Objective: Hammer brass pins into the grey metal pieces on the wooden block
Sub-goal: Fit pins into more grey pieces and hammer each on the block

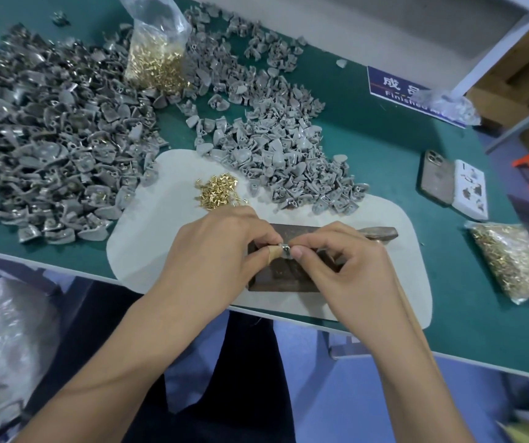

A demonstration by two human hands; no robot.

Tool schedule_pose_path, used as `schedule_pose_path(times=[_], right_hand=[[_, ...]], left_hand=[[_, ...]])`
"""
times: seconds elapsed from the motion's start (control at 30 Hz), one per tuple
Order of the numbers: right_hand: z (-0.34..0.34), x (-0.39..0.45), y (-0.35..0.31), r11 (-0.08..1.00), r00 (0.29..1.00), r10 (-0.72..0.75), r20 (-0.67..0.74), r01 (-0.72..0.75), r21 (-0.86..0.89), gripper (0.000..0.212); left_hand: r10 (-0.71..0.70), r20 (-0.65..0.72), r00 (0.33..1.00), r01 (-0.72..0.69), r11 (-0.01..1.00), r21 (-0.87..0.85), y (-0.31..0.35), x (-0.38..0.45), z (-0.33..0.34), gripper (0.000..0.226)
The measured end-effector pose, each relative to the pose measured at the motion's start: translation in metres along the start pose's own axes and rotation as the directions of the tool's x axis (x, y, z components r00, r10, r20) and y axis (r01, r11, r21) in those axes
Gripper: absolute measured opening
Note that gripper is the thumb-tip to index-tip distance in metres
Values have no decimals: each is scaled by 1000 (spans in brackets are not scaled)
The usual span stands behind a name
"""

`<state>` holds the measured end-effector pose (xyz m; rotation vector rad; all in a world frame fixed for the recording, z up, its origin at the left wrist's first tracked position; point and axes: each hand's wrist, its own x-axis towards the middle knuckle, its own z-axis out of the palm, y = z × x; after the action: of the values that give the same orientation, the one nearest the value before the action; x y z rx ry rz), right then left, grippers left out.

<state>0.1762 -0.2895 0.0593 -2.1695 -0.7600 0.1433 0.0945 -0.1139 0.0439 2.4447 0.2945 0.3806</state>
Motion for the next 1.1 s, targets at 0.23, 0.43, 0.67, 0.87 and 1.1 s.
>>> schedule_pose_path(times=[0.23,0.43,0.67,0.87,1.1], right_hand=[[-2,0,-18,932,999,-24,30,33,-362,10],[-1,4,-25,856,996,-74,48,88,-510,7],[1,4,-24,921,999,4,36,11,-390,9],[-1,10,-43,777,993,7,115,67,-626,11],[-7,15,-36,812,990,-39,139,112,-573,5]], left_hand=[[1,-7,1000,-1,1000,-17,0,0,2,8],[-1,-32,1000,0,1000,-26,-1,-1,4,9],[4,-47,999,-7,998,-63,-3,-1,6,8],[-23,-103,994,16,997,-74,-2,-4,6,9],[-18,-91,996,14,999,-48,-3,-5,6,9]])
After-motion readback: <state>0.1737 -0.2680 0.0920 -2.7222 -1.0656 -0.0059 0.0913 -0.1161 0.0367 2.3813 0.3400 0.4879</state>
